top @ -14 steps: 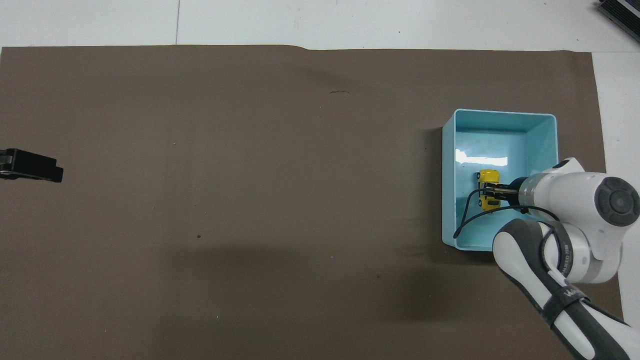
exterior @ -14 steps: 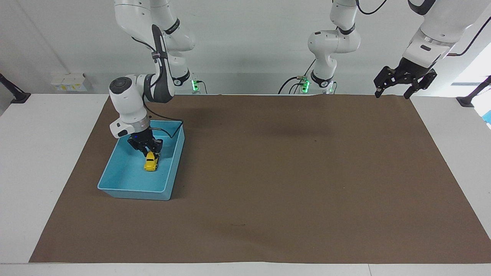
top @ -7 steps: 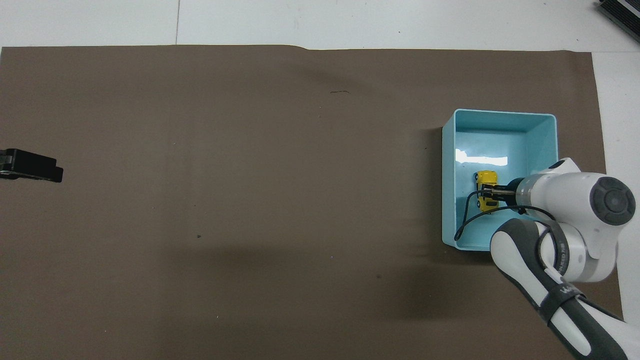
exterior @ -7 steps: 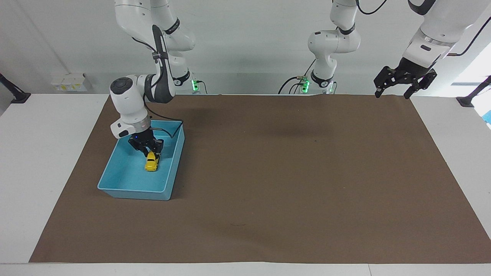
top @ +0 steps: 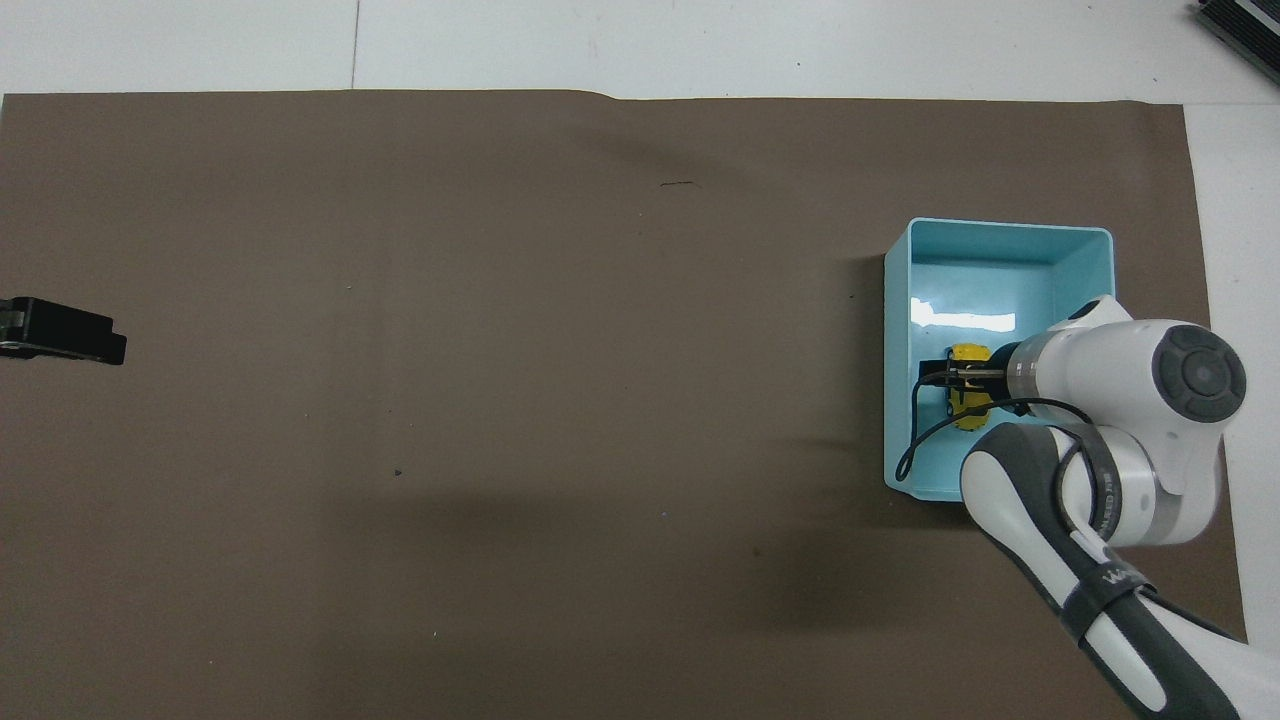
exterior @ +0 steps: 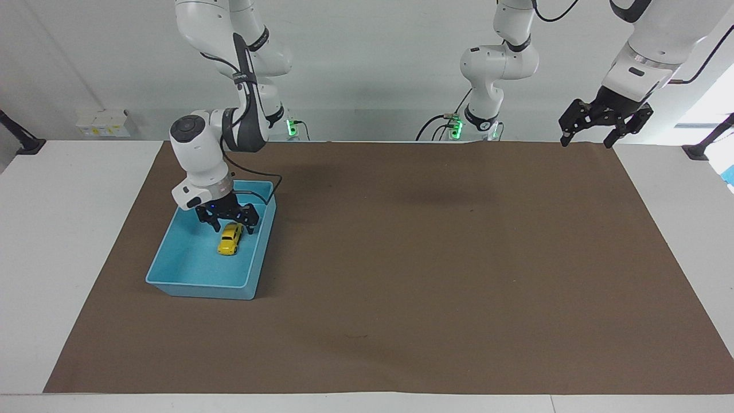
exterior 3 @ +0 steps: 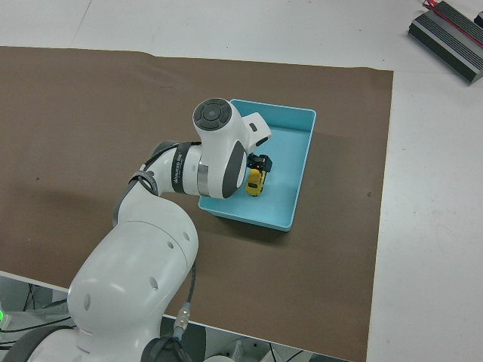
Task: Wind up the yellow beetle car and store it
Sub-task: 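Open the right gripper and withdraw it from the bin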
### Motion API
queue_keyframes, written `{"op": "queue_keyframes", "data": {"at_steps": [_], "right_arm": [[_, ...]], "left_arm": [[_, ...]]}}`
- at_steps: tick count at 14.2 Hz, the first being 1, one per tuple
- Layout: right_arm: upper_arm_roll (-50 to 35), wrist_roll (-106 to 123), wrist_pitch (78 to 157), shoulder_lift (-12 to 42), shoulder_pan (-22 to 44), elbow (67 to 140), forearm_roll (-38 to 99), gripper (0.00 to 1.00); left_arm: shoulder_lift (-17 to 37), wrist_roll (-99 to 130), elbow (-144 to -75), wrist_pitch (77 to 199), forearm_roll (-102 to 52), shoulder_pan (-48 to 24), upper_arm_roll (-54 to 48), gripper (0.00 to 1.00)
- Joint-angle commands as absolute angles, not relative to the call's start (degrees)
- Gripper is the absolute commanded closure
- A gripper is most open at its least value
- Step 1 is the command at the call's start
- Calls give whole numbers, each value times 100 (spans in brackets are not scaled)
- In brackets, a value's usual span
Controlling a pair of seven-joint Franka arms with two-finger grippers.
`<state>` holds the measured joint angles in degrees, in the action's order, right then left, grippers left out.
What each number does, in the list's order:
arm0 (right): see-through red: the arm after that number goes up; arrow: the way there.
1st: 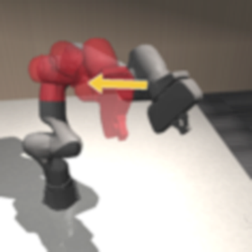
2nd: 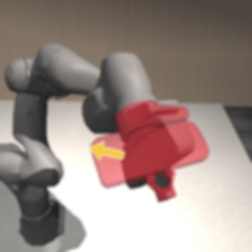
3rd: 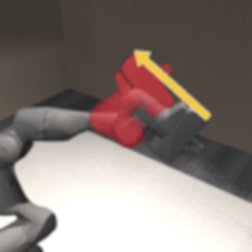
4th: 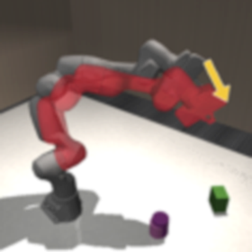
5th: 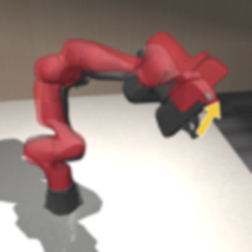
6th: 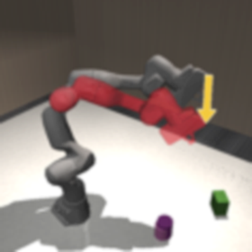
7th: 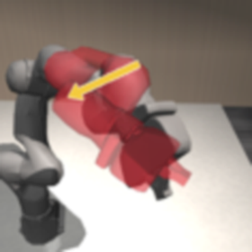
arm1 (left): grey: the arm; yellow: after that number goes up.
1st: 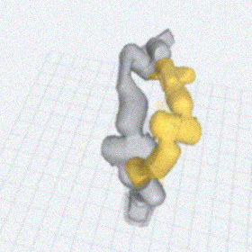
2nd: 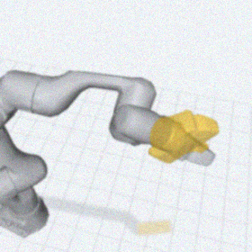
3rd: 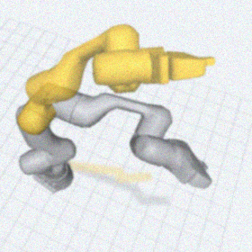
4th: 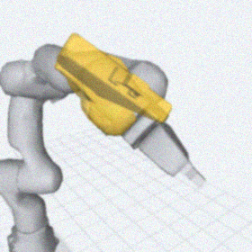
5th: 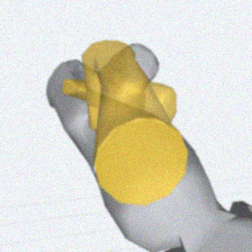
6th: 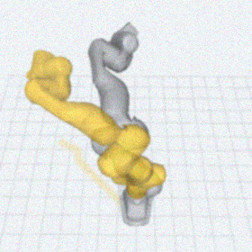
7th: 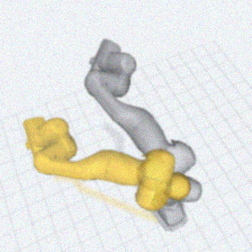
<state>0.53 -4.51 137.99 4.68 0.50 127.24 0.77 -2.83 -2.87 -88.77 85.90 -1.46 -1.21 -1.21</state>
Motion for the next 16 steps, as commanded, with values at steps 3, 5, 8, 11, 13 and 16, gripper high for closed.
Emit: {"op": "queue_keyframes", "data": {"at_steps": [3, 5, 8, 11, 13, 16], "right_arm": [[44, 96, 12694, 501, -158, 11805, 185, 0], [53, 298, 12412, 501, -184, 11515, 185, 0], [53, 308, 11805, 501, -264, 11041, 132, 0], [53, 63, 11181, 352, -229, 10627, 123, 0], [18, -104, 10900, 124, -176, 10626, 123, 0], [-17, -544, 10277, 123, -176, 10145, 132, 0]], "left_arm": [[-290, -237, -8807, 8481, -176, -114, -123, 0], [-290, -246, -8807, 8481, -176, -114, -114, 0], [-290, -246, -8807, 8481, -176, -114, -114, 0], [-290, -246, -8807, 8481, -176, -114, -114, 0], [-290, -237, -8807, 8481, -176, -114, -114, 0], [-290, -246, -8807, 8481, -176, -114, -114, 0]]}}
